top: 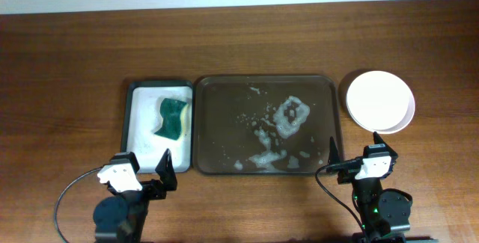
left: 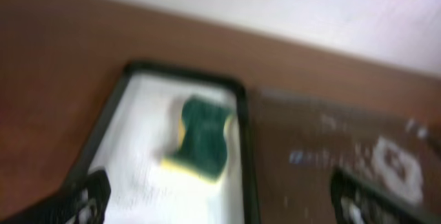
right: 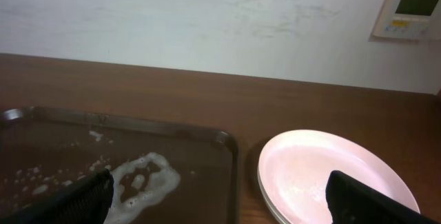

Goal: Clean dirty plates on tray and stack at the side

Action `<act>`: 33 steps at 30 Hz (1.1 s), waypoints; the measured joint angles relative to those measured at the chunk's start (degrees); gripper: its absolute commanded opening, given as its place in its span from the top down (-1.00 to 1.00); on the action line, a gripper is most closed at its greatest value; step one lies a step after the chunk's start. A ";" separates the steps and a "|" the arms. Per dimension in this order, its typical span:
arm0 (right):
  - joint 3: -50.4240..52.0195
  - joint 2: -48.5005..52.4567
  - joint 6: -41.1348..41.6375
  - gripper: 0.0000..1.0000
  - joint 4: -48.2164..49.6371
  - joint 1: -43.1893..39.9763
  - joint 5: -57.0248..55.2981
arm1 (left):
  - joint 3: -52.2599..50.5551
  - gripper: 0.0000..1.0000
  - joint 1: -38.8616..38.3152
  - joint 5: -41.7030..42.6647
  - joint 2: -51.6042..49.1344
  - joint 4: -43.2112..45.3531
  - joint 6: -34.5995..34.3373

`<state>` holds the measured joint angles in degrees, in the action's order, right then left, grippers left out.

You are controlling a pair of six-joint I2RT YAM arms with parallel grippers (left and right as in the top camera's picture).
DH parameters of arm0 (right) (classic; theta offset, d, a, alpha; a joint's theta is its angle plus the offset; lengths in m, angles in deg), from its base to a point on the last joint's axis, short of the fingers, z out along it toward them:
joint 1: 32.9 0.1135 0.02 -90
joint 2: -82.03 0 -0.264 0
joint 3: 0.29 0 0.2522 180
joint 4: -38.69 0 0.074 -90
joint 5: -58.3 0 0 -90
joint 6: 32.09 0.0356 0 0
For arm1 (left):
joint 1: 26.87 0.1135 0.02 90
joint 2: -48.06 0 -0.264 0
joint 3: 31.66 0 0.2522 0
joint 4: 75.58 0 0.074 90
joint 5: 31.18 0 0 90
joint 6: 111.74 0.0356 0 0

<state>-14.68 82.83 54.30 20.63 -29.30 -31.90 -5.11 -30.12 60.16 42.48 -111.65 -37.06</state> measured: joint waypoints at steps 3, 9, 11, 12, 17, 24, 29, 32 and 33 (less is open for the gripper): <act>0.00 0.00 -0.02 -0.97 0.00 0.00 0.00 | -4.57 -0.99 0.00 -0.33 2.82 9.20 1.29; 0.00 0.00 -0.02 -0.97 0.00 0.00 0.00 | -10.88 -0.99 0.00 -0.26 4.87 21.86 9.40; 0.00 0.00 0.00 -0.97 0.00 0.00 0.00 | -11.65 -0.99 0.00 -0.22 4.90 18.16 11.61; 0.00 0.00 -0.04 -0.97 0.00 0.00 0.00 | -11.89 -0.99 0.00 -0.15 4.90 17.64 12.13; 0.00 0.00 0.00 -0.97 0.00 0.00 0.00 | -11.93 -0.99 0.00 -0.02 4.92 17.68 13.40; 0.00 0.00 -0.02 -0.97 0.00 0.00 0.00 | -11.93 -0.99 0.00 0.11 4.90 17.68 14.05; 0.00 0.00 -0.02 -0.97 0.00 0.00 0.00 | -11.93 -0.99 0.00 0.13 4.90 17.68 14.05; 0.00 0.00 0.02 -0.97 0.00 0.00 0.00 | -11.93 -0.99 0.00 0.13 4.92 17.68 14.08; 0.00 0.00 0.00 -0.97 0.00 0.00 0.00 | -11.93 -0.99 0.00 0.13 4.90 17.68 14.08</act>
<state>-14.68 82.83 54.30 20.63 -29.30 -31.90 -17.04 -30.12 60.30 47.37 -93.97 -22.98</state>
